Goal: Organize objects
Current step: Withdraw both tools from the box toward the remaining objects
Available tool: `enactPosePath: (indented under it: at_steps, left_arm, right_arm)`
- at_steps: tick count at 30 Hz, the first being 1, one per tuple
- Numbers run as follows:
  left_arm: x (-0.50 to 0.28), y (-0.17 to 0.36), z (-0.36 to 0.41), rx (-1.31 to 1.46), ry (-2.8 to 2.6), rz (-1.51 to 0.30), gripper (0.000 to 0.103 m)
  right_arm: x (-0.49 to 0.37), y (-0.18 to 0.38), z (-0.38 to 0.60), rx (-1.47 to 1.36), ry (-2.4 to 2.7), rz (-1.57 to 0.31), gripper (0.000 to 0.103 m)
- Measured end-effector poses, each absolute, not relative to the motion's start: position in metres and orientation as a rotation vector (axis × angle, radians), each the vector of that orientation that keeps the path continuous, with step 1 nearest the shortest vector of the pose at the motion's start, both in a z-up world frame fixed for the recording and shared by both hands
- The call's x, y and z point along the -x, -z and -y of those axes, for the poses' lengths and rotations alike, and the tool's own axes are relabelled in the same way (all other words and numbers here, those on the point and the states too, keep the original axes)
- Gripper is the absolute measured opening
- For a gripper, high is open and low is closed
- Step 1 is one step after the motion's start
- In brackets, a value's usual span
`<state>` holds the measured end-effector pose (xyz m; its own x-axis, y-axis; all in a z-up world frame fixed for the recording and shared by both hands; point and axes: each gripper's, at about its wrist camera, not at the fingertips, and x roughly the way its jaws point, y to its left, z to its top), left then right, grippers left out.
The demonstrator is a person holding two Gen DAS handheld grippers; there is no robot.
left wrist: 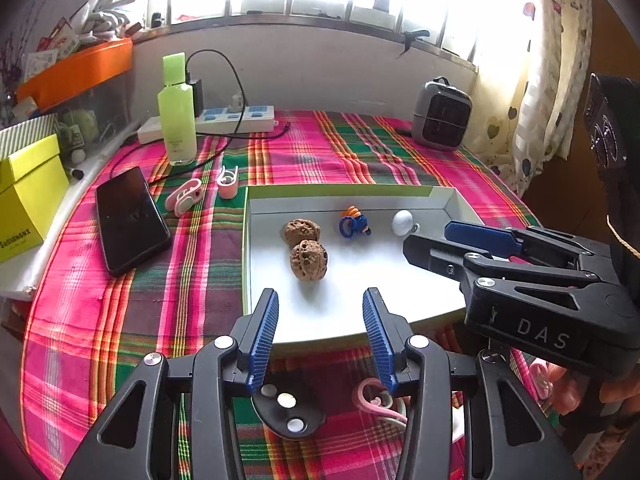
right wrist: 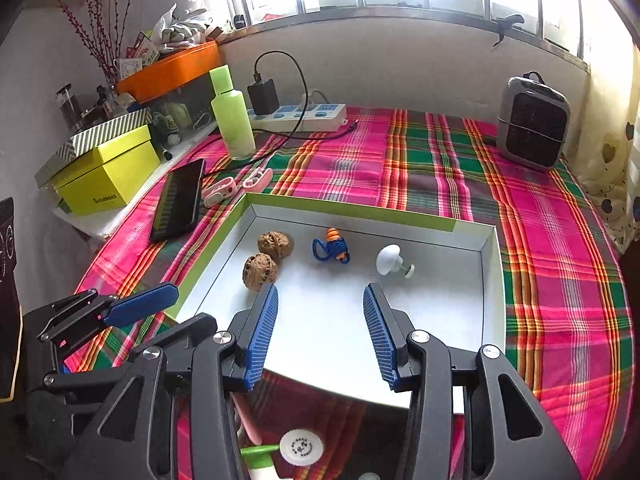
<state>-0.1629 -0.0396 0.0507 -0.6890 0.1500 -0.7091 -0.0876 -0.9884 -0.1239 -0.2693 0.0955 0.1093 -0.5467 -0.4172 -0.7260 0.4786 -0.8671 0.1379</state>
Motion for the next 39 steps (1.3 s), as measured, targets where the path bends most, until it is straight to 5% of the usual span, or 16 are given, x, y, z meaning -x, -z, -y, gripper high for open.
enactPosePath:
  at_steps: [39]
  left_arm:
    - [0.105, -0.027, 0.072, 1.220, -2.759, 0.251, 0.044]
  right_arm:
    - [0.174, -0.091, -0.187, -1.061, 2.562, -0.027, 0.046]
